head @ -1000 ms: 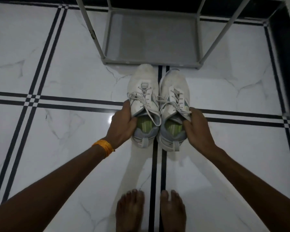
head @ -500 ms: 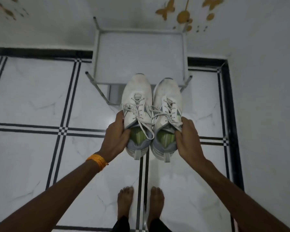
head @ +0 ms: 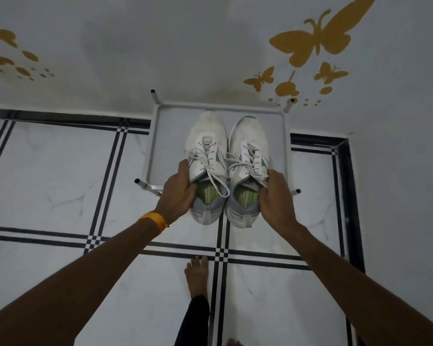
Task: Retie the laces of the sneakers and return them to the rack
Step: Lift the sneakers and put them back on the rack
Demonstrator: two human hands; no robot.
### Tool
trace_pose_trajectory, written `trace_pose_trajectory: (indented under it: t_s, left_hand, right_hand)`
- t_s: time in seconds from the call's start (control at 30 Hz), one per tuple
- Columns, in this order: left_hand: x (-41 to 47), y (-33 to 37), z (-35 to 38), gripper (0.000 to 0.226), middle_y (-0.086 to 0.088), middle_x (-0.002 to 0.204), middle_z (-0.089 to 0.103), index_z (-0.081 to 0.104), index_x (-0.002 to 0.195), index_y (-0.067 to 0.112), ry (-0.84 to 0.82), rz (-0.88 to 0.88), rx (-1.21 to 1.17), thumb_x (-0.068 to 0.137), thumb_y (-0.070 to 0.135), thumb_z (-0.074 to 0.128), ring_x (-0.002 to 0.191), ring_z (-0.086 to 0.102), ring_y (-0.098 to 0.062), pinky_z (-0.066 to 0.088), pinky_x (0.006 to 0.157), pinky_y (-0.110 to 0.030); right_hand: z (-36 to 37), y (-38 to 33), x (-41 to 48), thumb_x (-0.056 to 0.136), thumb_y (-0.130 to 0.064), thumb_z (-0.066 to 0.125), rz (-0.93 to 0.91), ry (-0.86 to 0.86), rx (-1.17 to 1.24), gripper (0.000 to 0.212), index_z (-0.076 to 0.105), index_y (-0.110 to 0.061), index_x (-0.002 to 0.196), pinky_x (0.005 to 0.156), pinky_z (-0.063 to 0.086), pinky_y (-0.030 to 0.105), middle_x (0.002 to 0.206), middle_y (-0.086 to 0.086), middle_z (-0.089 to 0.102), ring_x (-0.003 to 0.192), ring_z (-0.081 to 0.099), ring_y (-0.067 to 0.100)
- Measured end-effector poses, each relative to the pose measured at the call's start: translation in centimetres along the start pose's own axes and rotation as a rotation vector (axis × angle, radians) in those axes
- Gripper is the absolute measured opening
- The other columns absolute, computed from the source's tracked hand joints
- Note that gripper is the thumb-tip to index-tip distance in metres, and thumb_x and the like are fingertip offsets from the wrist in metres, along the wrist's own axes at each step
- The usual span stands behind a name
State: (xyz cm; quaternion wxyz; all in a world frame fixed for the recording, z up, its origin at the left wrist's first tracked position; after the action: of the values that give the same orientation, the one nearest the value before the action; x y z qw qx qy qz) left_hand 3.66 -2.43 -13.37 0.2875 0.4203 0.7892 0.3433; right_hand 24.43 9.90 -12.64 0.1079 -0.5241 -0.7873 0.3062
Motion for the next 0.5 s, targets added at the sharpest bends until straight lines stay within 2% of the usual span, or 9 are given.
trace_pose_trajectory:
  t_s: [0.2,0.37,0.5]
  left_hand:
    - [8.9,-4.6,2.1,0.05,-0.019,0.11,0.067,0.034,0.133,0.012,-0.079,-0.009,0.07,0.083,0.017,0.04,0.089,0.065,-0.039,0.054,0.078,-0.045]
    - [13.7,-7.3,4.2,0.046,-0.02,0.106,0.067,0.036,0.129,0.008,-0.135,-0.059,0.088,0.084,0.018,0.04,0.086,0.064,-0.039,0.054,0.072,-0.041]
    - [15.2,-8.4,5.3,0.042,-0.019,0.112,0.066,0.035,0.129,0.01,-0.16,-0.057,0.087,0.089,0.02,0.041,0.089,0.065,-0.037,0.057,0.078,-0.045]
  right_hand:
    - [5.2,1.4,7.8,0.093,-0.004,0.043,0.091,-0.036,-0.064,0.026,0.051,-0.001,0.118,0.078,0.047,0.043,0.111,0.02,0.055,0.096,0.058,0.037]
    - [7.9,2.8,12.3,0.094,-0.007,0.047,0.105,-0.065,-0.089,0.027,0.051,0.0,0.119,0.08,0.048,0.044,0.113,0.021,0.056,0.098,0.057,0.036]
    - [9.1,3.6,14.1,0.094,-0.007,0.046,0.076,-0.106,-0.086,0.027,0.05,0.0,0.121,0.082,0.047,0.043,0.116,0.021,0.055,0.1,0.057,0.036]
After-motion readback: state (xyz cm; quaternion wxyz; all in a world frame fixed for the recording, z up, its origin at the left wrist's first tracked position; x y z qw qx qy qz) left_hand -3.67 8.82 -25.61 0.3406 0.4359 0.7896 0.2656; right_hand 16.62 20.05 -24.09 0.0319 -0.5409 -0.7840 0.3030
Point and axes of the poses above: each hand's wrist, its own x-axis towards the middle knuckle, its own z-axis out of the palm, y = z × x, the point moved 8 cm from there along x, towards the middle knuckle
